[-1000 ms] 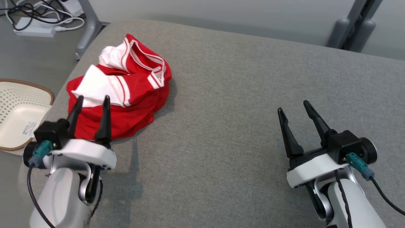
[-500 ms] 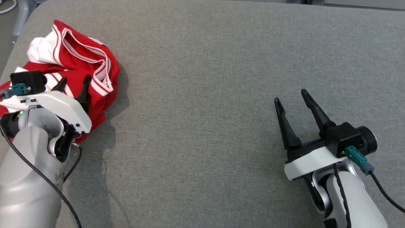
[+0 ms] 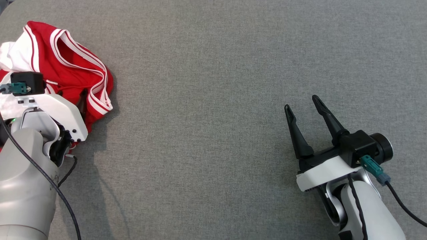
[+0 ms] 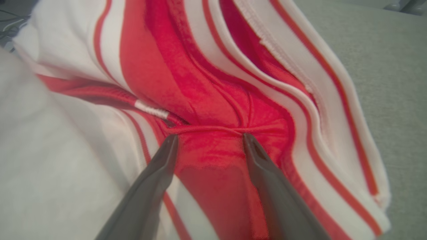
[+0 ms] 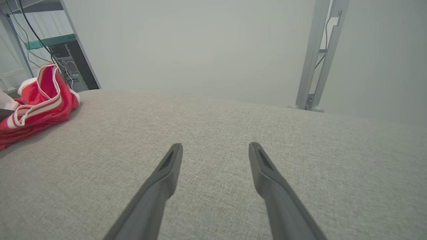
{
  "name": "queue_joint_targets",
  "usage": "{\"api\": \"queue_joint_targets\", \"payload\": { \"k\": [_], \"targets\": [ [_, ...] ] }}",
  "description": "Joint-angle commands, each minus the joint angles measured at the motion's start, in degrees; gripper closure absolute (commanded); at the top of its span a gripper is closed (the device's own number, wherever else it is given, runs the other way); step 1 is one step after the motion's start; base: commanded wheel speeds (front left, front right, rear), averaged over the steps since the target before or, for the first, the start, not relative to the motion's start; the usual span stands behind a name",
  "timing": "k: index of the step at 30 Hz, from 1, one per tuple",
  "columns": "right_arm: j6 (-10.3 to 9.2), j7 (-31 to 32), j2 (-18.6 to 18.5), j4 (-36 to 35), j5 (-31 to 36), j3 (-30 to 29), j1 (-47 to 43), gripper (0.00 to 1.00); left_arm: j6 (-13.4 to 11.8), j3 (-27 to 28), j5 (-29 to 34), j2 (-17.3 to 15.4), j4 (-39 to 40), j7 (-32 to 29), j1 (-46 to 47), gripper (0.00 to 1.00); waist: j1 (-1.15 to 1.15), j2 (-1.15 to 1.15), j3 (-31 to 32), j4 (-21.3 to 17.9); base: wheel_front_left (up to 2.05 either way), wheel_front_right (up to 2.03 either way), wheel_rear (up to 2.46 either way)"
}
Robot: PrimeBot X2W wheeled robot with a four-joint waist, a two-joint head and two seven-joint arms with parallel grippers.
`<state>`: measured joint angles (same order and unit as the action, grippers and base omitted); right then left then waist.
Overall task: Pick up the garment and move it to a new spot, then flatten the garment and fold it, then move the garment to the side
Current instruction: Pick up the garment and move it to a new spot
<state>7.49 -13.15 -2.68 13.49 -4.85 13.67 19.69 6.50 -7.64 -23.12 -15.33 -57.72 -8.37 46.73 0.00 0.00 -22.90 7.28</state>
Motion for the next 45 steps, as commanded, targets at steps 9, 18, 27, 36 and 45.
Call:
{"api": "queue_joint_targets", "payload": {
  "k": [9, 18, 27, 36, 45],
  "targets": [
    [0.01, -0.3, -0.42, 0.38, 0.22, -0.5, 0.8, 0.0, 0.7, -2.11, -0.87, 0.58, -3.94, -1.39, 0.81, 1.0, 0.0, 0.0, 0.4, 0.76, 0.0, 0.0, 0.0],
    [0.01, -0.68, -0.42, 1.62, -0.75, -0.16, 0.18, 0.0, 0.98, -1.48, -2.43, 0.45, -1.86, 6.61, 1.44, 1.0, 0.0, 0.0, 3.31, 1.51, 0.0, 0.0, 0.0],
    [0.01, -1.39, -0.43, 3.45, -2.49, 0.65, -1.57, 0.0, -0.1, 0.58, -3.59, 0.31, 3.63, 19.31, -0.48, 1.0, 0.0, 0.0, 9.16, 2.12, 0.0, 0.0, 0.0],
    [0.01, -1.81, -0.42, 4.68, -4.08, 1.19, -3.05, 0.0, -2.78, 3.9, -2.22, -1.04, 19.44, 23.57, -4.9, 1.0, 0.0, 0.0, 14.09, 2.13, 0.0, 0.0, 0.0],
    [0.01, -2.13, -0.42, 5.06, -5.08, 1.76, -3.83, 0.0, -4.44, 7.74, -0.58, -0.91, 36.54, 23.57, -10.95, 1.0, 0.0, 0.0, 16.64, 0.91, 0.0, 0.0, 0.0]
  ]
}}
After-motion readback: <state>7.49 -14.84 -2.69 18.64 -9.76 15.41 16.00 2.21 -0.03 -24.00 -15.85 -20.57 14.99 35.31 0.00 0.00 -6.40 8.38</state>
